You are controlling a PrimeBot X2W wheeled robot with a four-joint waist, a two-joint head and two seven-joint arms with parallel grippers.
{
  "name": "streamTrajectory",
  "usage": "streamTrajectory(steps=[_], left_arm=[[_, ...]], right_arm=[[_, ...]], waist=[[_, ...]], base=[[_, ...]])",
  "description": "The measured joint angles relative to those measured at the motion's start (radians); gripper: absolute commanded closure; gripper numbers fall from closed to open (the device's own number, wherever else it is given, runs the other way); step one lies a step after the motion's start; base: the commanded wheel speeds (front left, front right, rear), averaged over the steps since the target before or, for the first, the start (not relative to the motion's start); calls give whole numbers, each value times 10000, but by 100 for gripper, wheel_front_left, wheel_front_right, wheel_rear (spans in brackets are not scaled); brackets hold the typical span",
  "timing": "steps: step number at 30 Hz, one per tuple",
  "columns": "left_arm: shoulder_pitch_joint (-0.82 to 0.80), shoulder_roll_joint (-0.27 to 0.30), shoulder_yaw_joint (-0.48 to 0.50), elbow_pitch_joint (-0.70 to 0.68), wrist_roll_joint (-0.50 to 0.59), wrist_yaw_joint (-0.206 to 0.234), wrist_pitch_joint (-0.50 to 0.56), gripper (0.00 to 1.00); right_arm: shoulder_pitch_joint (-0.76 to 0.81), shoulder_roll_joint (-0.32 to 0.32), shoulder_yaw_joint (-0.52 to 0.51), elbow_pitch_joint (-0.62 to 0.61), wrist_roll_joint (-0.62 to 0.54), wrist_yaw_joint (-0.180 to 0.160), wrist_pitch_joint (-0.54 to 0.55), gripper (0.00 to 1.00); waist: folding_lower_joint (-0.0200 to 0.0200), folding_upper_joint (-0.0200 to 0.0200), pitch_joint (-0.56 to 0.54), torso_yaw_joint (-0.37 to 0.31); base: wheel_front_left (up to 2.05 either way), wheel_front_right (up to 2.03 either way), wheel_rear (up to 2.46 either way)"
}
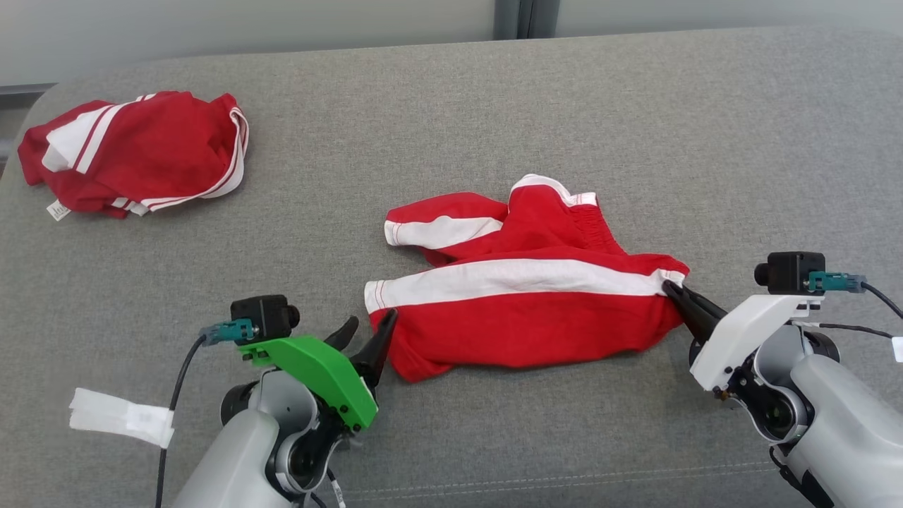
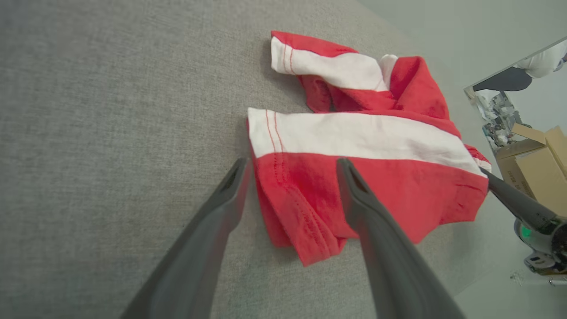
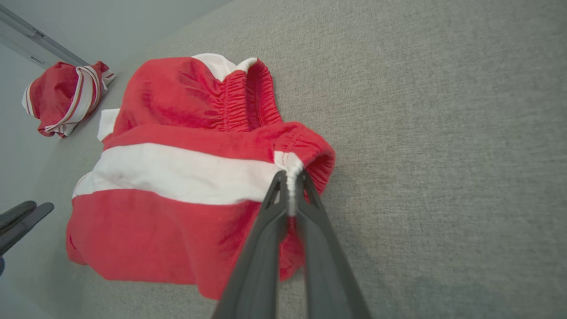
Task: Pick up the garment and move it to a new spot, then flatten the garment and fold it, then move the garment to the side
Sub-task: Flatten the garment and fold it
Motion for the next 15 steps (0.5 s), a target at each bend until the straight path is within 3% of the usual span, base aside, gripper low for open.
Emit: streamTrajectory(steps=[15], left_arm=[[-1610,-479,35,2387,-533,-226,621,0]], right_arm=[[-475,-8,834,276,387,0,-330,100]], waist=[[0,0,244,-241]], base=[[0,0,0]])
